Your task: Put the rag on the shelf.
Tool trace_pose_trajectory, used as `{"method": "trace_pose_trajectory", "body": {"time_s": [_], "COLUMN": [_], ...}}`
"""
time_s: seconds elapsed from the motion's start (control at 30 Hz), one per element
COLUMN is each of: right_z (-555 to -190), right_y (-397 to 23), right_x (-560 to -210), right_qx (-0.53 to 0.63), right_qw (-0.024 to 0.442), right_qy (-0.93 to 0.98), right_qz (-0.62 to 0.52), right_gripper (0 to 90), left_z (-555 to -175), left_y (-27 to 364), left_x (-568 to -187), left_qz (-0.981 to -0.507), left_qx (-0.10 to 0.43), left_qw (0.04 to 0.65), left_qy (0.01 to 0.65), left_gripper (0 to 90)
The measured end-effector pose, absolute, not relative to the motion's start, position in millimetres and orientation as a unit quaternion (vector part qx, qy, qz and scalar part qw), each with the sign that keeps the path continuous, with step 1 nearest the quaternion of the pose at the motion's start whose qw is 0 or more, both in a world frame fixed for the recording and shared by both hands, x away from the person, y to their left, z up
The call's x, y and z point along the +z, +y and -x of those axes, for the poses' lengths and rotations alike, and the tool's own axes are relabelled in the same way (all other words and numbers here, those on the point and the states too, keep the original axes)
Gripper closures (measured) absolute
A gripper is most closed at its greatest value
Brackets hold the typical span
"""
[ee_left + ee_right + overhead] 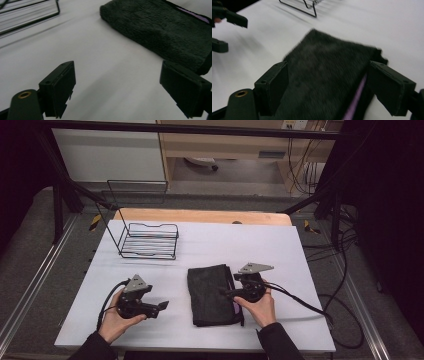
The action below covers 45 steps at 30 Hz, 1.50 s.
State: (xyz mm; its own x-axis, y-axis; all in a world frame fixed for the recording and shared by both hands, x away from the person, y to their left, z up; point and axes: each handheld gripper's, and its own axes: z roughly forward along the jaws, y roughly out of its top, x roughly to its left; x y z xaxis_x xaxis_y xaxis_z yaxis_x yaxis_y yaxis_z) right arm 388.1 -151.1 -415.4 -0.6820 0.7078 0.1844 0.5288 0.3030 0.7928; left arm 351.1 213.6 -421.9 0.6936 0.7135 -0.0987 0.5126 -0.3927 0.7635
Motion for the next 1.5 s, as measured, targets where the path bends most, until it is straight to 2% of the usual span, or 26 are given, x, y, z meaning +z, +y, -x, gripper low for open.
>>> {"method": "trace_pose_trajectory", "body": {"time_s": [0.1,0.17,0.23,0.33,0.5,0.53,0.57,0.6,0.77,1.0,1.17,1.33,1.47,1.5], "right_z": [-383.1,-375.4,-373.8,-365.8,-363.0,-363.0,-363.0,-361.8,-359.0,-358.7,-359.2,-355.9,-350.6,-348.0], "right_y": [-159.0,-167.0,-167.8,-166.1,-164.6,-166.0,-166.0,-166.9,-166.8,-165.0,-164.7,-161.7,-157.6,-154.6], "right_x": [-420.7,-429.3,-431.7,-442.3,-448.0,-449.3,-449.3,-450.1,-452.0,-450.9,-449.0,-445.1,-444.8,-446.3], "right_qx": [0.434,0.426,0.422,0.404,0.389,0.39,0.39,0.39,0.391,0.393,0.392,0.392,0.4,0.399], "right_qw": [0.093,0.092,0.092,0.089,0.09,0.088,0.088,0.082,0.071,0.031,0.028,0.036,0.014,0.001], "right_qy": [0.806,0.813,0.815,0.827,0.836,0.836,0.836,0.834,0.826,0.82,0.821,0.825,0.821,0.822], "right_qz": [-0.391,-0.387,-0.387,-0.38,-0.376,-0.377,-0.377,-0.382,-0.4,-0.416,-0.414,-0.406,-0.406,-0.405], "right_gripper": [18.9,24.2,25.5,32.4,36.8,40.9,40.9,43.2,48.8,69.3,70.9,70.7,68.0,64.9], "left_z": [-349.9,-349.1,-348.4,-346.7,-340.1,-338.1,-336.1,-334.4,-331.2,-329.1,-331.8,-332.7,-332.6,-331.8], "left_y": [195.2,179.6,167.5,147.5,124.0,121.2,119.5,118.8,120.4,118.6,120.3,124.7,138.5,142.7], "left_x": [-423.3,-424.9,-426.2,-429.3,-437.6,-439.7,-442.0,-444.3,-449.1,-449.7,-446.6,-440.0,-432.7,-431.9], "left_qz": [-0.828,-0.83,-0.833,-0.834,-0.844,-0.846,-0.846,-0.846,-0.836,-0.83,-0.83,-0.84,-0.845,-0.848], "left_qx": [0.109,0.096,0.088,0.071,0.048,0.046,0.044,0.041,0.022,-0.002,-0.016,-0.013,-0.014,-0.013], "left_qw": [0.405,0.401,0.4,0.4,0.39,0.389,0.389,0.389,0.398,0.397,0.393,0.384,0.375,0.37], "left_qy": [0.373,0.375,0.372,0.374,0.364,0.362,0.362,0.363,0.378,0.391,0.395,0.383,0.38,0.379], "left_gripper": [17.9,21.7,23.3,31.2,39.1,44.0,44.0,49.6,56.5,75.6,82.7,84.6,85.0,85.0]}}
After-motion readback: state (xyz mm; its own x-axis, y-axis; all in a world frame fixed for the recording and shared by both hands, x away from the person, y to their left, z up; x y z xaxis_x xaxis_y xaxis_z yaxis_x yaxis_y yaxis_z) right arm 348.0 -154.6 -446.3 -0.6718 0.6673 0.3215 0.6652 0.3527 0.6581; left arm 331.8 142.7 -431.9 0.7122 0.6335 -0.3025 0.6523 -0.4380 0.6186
